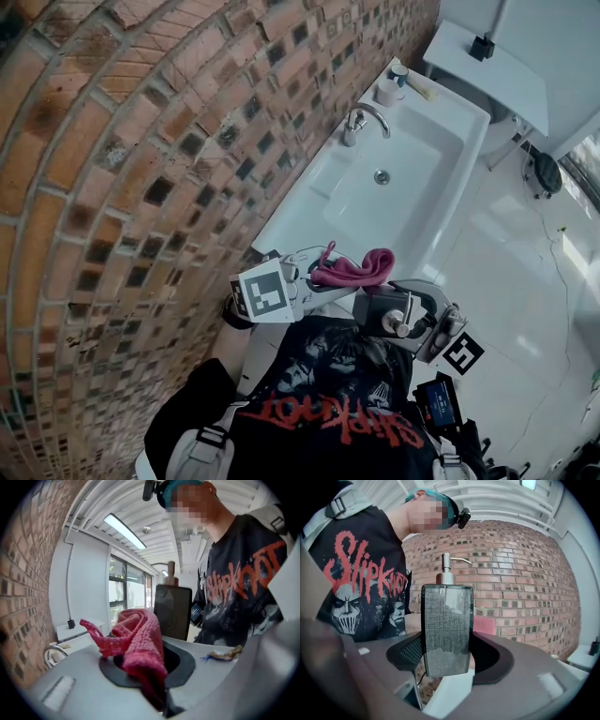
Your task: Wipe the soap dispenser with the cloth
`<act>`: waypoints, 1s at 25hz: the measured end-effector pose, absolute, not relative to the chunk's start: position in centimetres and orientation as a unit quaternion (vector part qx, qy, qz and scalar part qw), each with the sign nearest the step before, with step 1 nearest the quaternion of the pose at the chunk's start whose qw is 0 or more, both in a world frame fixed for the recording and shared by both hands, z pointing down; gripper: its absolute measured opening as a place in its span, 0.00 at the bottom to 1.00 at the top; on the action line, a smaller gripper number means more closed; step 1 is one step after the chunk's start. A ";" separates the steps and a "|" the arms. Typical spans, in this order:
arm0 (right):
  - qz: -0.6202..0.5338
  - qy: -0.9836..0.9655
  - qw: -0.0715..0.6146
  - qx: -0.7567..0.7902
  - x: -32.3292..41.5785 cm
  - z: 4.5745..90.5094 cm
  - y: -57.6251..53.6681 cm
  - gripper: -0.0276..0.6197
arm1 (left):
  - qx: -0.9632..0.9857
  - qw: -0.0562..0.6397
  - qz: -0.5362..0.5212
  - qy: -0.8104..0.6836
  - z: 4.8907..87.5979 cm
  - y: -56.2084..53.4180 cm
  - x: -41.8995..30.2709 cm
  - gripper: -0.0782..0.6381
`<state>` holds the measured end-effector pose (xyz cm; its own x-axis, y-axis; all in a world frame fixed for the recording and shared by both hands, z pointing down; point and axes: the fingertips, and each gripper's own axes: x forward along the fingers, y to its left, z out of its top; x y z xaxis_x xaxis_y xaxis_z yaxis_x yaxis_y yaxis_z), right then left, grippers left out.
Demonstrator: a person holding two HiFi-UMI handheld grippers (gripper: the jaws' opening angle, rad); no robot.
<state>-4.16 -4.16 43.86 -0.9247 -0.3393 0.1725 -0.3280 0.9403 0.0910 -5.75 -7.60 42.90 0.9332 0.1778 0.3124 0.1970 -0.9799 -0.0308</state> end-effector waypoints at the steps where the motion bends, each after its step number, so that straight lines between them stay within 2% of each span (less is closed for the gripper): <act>1: -0.011 -0.981 0.075 0.180 -4.0 43.6 -4.3 0.51 | -0.983 0.033 -0.159 -0.089 43.7 -7.8 -5.8 0.18; 4: 0.021 -0.980 0.022 0.196 -4.1 42.5 -4.8 0.51 | -0.990 -0.010 -0.127 -0.067 45.2 -9.3 -6.6 0.18; 6: 0.024 -0.982 0.014 0.187 -4.4 42.4 -4.9 0.51 | -0.991 -0.035 -0.123 -0.024 46.4 -10.6 -7.9 0.18; 11: 0.051 -0.983 0.008 0.176 -5.8 43.6 -6.3 0.51 | -0.986 -0.038 -0.140 0.082 48.1 -11.2 -10.9 0.18; 13: 0.049 -0.980 0.026 0.189 -6.8 45.1 -7.7 0.51 | -0.982 -0.043 -0.133 0.124 48.1 -11.2 -12.2 0.18; 17: 0.052 -0.957 0.132 0.252 -8.1 51.8 -11.4 0.51 | -0.974 -0.064 -0.077 0.204 47.1 -11.3 -14.8 0.18; 19: 0.045 -0.956 0.162 0.241 -9.9 55.1 -12.5 0.51 | -0.961 -0.059 -0.065 0.262 46.7 -11.1 -16.9 0.18; 25: 0.063 -0.970 0.155 0.178 -12.8 58.2 -12.5 0.51 | -0.950 -0.062 -0.032 0.305 46.2 -8.5 -17.5 0.18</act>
<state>-12.85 -12.53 58.17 -0.8880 -0.3265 0.3237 -0.3655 0.9285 -0.0662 -17.54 -8.47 46.24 0.8114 -0.5760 0.0996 -0.5840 -0.8058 0.0979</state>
